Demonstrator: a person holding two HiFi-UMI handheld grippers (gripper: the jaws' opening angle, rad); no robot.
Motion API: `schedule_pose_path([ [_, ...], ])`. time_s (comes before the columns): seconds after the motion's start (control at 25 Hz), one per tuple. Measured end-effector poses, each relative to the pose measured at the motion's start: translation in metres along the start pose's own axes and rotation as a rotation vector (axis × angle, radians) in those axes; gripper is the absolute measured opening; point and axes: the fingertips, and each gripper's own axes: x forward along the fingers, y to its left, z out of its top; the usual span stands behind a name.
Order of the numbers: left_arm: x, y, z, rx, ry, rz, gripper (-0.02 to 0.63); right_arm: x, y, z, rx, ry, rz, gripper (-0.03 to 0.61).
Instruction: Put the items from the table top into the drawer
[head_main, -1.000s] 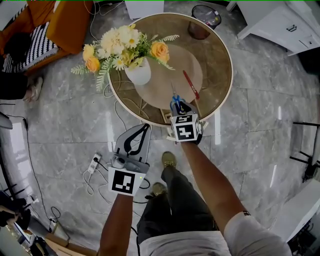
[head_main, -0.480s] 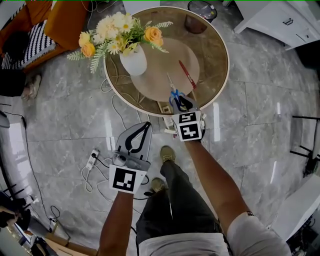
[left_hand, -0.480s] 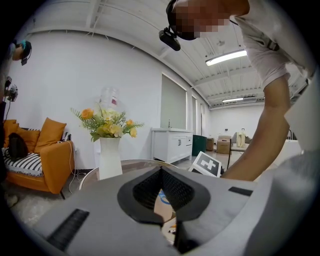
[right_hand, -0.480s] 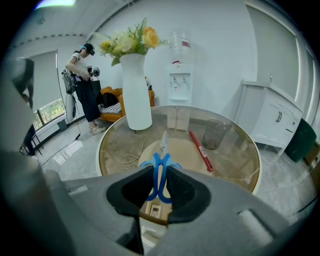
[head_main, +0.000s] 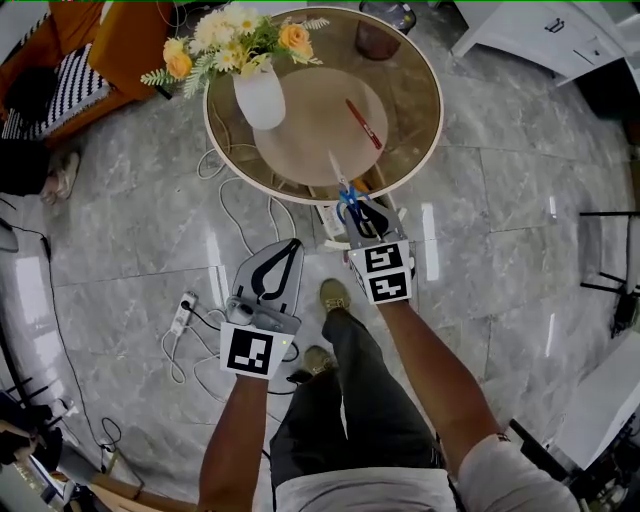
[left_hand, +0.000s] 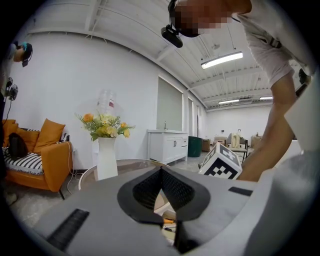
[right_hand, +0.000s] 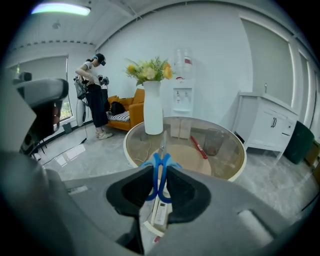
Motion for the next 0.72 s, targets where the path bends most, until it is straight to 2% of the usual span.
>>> schedule_pose_path([
  [0.36, -0.035, -0.031, -0.015, -0.012, -0.024, -0.038, 0.000, -0.070, 0.038, -0.050, -0.063, -0.035, 0.019, 0.083],
  [0.72, -0.032, -0.050, -0.039, -0.028, -0.016, -0.034, 0.000, -0.080, 0.031, -0.102, -0.116, 0.021, 0.044, 0.083],
])
